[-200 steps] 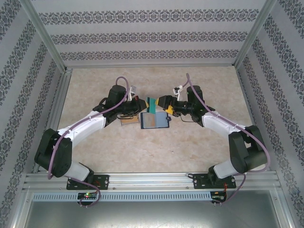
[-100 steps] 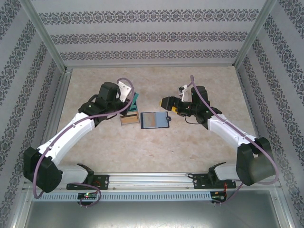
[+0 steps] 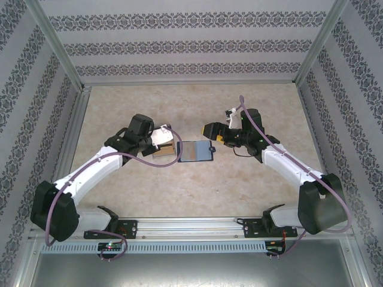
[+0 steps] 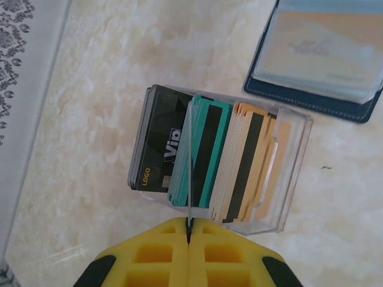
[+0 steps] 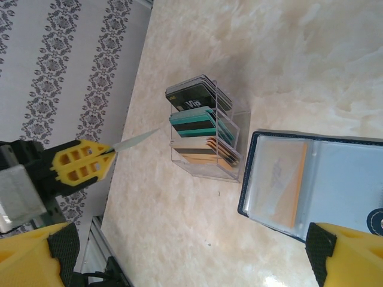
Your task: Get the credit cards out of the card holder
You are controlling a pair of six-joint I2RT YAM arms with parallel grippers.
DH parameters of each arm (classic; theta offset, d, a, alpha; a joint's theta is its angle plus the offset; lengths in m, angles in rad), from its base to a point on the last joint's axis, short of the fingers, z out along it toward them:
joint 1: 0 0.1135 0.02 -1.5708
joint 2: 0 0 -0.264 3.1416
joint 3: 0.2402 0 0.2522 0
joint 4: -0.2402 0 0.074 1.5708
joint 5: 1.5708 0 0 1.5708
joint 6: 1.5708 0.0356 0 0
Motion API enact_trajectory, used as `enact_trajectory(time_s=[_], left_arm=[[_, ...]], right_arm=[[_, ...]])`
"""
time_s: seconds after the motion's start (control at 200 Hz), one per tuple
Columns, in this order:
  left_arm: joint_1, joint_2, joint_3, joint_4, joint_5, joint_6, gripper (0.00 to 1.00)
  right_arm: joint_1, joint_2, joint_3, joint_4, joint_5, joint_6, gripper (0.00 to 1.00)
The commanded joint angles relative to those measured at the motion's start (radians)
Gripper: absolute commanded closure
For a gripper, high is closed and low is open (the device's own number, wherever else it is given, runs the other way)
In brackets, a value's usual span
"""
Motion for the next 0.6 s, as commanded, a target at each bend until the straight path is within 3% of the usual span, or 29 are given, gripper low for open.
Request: enact_trajectory(time_s=[0.0,0.595], left_arm=[[0.005,0.036,-0.011,0.081,-0.034,0.109,1.0],[0.005,0.189,0.016,0.141,-0.025,0.113,1.0]], right_arm=[[-0.006,-0.014,-0.008,-0.003,0.011,-0.018,0.02],[-0.006,-0.007,-0.022,-0.006,0.025,-0.009,0.02]])
